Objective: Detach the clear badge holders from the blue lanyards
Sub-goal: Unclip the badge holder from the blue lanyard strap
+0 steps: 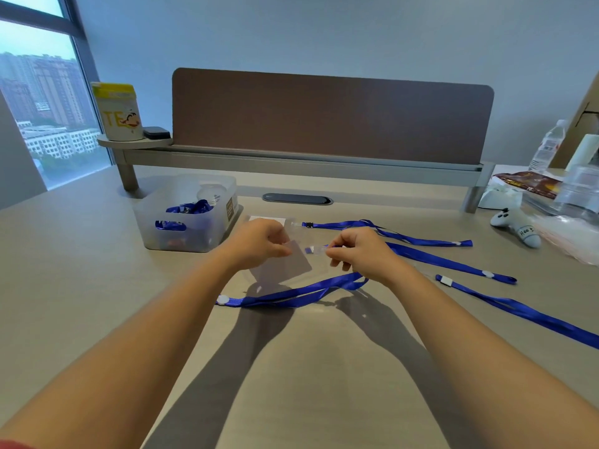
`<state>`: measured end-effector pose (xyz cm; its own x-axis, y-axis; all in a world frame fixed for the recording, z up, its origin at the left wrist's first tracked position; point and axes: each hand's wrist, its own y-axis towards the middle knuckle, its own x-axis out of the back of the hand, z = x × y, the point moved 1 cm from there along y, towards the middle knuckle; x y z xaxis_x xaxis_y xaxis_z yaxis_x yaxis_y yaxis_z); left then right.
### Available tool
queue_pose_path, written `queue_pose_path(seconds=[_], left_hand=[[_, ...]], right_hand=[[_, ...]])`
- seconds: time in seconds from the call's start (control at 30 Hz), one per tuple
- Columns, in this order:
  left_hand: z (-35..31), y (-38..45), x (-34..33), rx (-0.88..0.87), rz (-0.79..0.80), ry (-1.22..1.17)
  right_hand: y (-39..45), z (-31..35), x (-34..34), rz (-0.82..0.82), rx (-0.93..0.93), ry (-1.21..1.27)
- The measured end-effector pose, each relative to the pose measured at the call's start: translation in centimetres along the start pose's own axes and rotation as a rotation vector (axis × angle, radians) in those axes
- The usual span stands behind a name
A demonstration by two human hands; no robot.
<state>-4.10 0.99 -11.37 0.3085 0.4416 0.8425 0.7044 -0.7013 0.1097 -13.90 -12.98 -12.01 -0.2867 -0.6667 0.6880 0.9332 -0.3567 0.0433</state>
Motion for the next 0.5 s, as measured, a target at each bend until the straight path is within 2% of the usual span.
queue_pose_path(seconds=[0.17,0.33,0.5], left_hand=[[-1.3,-0.1,-0.8,-0.111,-0.121,-0.098],[-2.0,0.2,-0.9,-0.154,-0.163,-0.029],[-2.3,-0.1,-1.1,-0.178,-0.355,0.069]], right_hand=[[0.2,0.8,-0.5,-0.071,0.047,0.018],[0.2,1.2,-0.6,-0.118,0.104,-0.030],[0.2,1.2,-0.4,-0.101,-0.016,0.170]])
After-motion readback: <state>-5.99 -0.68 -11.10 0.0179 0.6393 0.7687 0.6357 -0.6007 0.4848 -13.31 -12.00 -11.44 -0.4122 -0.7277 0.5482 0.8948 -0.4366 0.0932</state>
